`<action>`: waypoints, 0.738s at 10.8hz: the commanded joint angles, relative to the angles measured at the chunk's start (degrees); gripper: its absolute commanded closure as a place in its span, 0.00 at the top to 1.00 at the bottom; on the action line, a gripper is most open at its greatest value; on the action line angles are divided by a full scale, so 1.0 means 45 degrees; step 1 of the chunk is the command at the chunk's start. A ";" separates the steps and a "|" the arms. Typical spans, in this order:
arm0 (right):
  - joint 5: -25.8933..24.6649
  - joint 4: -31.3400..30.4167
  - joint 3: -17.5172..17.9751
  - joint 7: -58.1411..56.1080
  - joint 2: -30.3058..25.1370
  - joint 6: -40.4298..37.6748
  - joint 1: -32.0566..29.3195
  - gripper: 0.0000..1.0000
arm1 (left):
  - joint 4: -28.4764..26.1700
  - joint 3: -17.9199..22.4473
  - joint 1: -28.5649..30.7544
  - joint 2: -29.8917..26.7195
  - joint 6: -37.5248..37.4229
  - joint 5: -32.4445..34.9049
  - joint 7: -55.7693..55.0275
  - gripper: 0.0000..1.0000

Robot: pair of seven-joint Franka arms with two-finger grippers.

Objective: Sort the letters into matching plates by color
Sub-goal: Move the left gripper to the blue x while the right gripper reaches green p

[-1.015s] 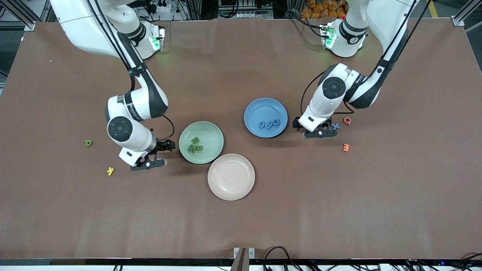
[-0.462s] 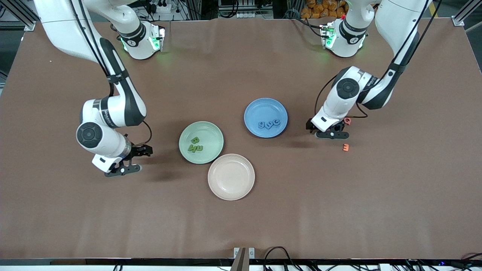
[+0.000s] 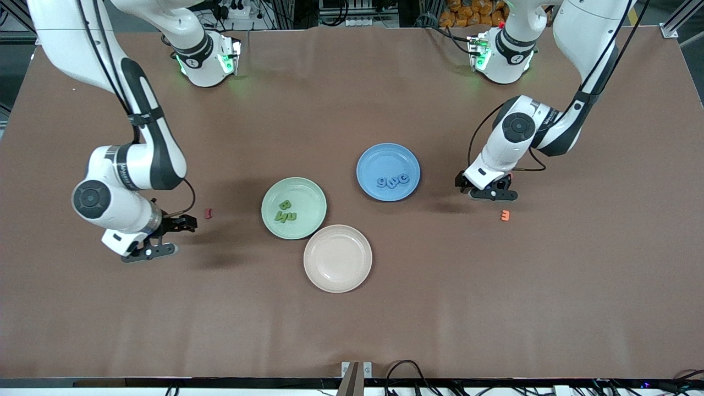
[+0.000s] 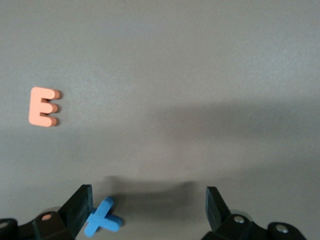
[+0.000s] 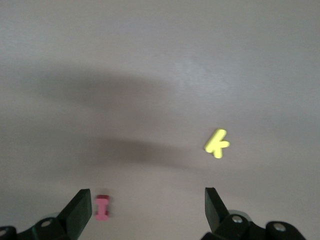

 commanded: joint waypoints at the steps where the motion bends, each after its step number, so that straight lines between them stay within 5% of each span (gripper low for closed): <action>1: -0.0083 -0.0226 0.0118 -0.0868 -0.0404 -0.0046 -0.0754 1.00 | -0.1019 0.0647 0.0014 -0.0708 0.0872 0.0313 0.0813 1.00; 8: -0.0103 -0.0381 0.0117 -0.3036 -0.0501 0.0187 -0.2414 1.00 | -0.1237 0.1255 0.0092 -0.0590 0.1464 0.0235 0.1190 1.00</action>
